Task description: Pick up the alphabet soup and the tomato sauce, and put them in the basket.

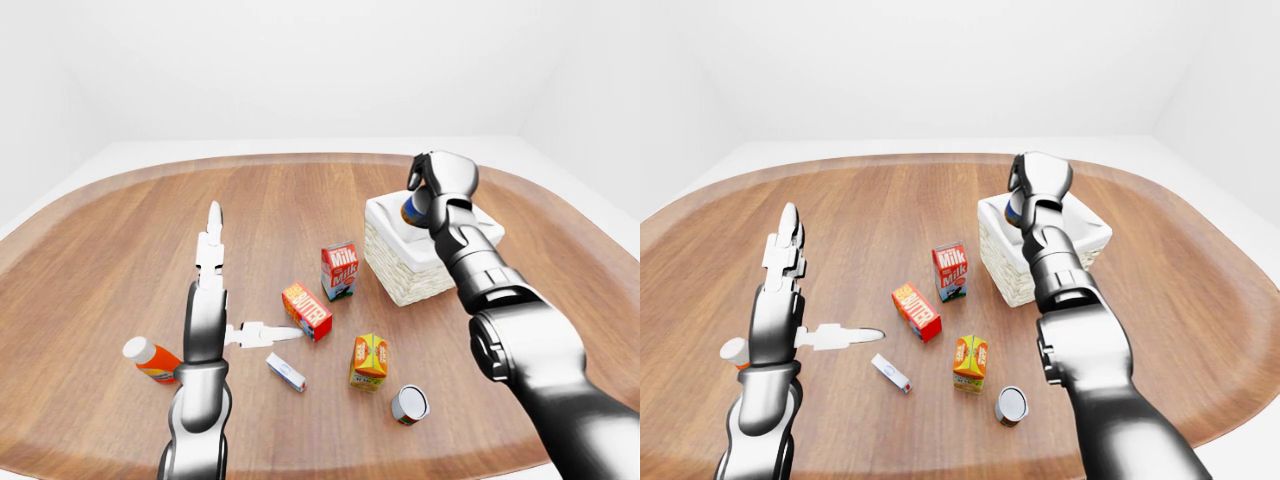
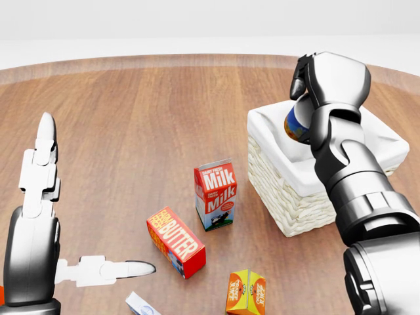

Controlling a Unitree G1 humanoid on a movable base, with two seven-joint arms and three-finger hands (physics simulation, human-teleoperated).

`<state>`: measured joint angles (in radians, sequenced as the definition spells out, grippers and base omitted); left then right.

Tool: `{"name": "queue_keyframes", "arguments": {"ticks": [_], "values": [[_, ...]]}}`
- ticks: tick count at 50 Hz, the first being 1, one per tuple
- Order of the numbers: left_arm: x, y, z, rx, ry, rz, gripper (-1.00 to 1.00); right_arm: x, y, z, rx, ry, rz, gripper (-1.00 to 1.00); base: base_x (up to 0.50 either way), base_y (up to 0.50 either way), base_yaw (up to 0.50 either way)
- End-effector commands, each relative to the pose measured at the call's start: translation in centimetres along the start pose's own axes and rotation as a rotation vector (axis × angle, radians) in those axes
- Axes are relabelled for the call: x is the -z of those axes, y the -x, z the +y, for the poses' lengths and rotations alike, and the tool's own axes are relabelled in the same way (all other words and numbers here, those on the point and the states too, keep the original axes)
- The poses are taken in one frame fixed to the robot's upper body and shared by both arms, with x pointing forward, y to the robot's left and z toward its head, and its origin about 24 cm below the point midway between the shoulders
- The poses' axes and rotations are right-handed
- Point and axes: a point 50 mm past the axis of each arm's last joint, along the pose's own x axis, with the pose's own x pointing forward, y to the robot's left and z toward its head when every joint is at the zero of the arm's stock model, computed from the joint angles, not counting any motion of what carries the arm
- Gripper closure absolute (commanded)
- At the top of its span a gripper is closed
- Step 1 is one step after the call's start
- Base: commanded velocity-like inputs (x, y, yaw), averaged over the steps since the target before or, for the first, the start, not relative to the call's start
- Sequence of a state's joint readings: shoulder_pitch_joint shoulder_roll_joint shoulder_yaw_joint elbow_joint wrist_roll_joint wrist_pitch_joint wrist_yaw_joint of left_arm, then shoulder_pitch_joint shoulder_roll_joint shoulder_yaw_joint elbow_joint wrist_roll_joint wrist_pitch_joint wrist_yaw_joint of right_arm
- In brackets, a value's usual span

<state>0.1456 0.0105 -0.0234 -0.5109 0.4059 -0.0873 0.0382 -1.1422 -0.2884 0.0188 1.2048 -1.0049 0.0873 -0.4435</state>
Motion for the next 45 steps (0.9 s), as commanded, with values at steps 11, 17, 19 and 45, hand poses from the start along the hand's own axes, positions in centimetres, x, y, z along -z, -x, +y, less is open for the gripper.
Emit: {"name": "queue_keyframes", "arguments": {"ticks": [11,17,19,45], "values": [[0.1,0.0,0.0,-0.002,-0.002,0.003,-1.00,2.3,0.6,0.7,0.017,0.061,0.053,1.00,0.00,0.00,0.00],[0.0,0.0,0.1,-0.001,-0.001,0.002,-1.00,2.3,0.6,0.8,0.016,0.076,0.045,1.00,0.00,0.00,0.00],[0.0,0.1,0.1,0.000,-0.002,0.002,-1.00,2.3,0.7,1.0,0.009,0.084,0.045,1.00,0.00,0.00,0.00],[0.1,0.0,0.0,0.000,-0.002,0.004,-1.00,3.0,1.6,2.5,-0.040,0.089,0.063,1.00,0.00,0.00,0.00]]}}
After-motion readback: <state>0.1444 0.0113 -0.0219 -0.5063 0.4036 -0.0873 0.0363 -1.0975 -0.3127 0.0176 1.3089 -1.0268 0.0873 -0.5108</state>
